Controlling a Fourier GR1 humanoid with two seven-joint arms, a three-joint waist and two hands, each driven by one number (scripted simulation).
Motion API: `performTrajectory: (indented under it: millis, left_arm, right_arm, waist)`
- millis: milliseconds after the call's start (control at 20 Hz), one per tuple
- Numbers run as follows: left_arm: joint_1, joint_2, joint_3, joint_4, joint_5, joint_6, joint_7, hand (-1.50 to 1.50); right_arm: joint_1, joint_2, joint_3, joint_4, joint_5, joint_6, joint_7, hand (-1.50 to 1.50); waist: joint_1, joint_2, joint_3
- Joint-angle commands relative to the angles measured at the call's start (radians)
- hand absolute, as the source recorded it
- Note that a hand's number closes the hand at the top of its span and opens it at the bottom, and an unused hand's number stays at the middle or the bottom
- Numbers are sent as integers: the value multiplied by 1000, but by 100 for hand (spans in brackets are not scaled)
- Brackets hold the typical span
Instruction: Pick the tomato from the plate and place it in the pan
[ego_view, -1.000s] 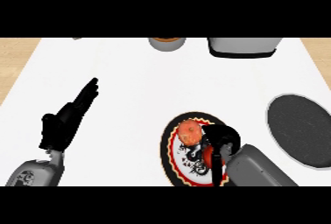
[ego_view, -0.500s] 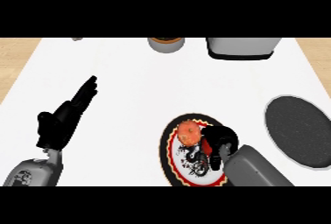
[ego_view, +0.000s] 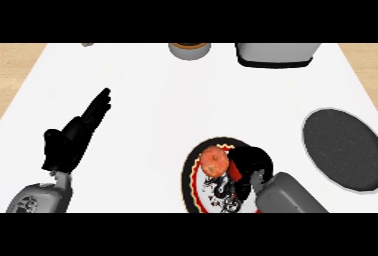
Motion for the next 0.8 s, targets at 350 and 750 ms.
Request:
performTrajectory:
  millis: [350,750]
  left_arm:
    - [58,4,28,-21,-13,4,15,0]
    - [43,7,61,12,18,-18,-16,0]
  right_arm:
    - [173,61,70,-383,351,-435,116,150]
    - [261,-69,207,-727,797,-602,204,150]
  waist:
    - [-57,-20,10]
    - [-56,-7,9]
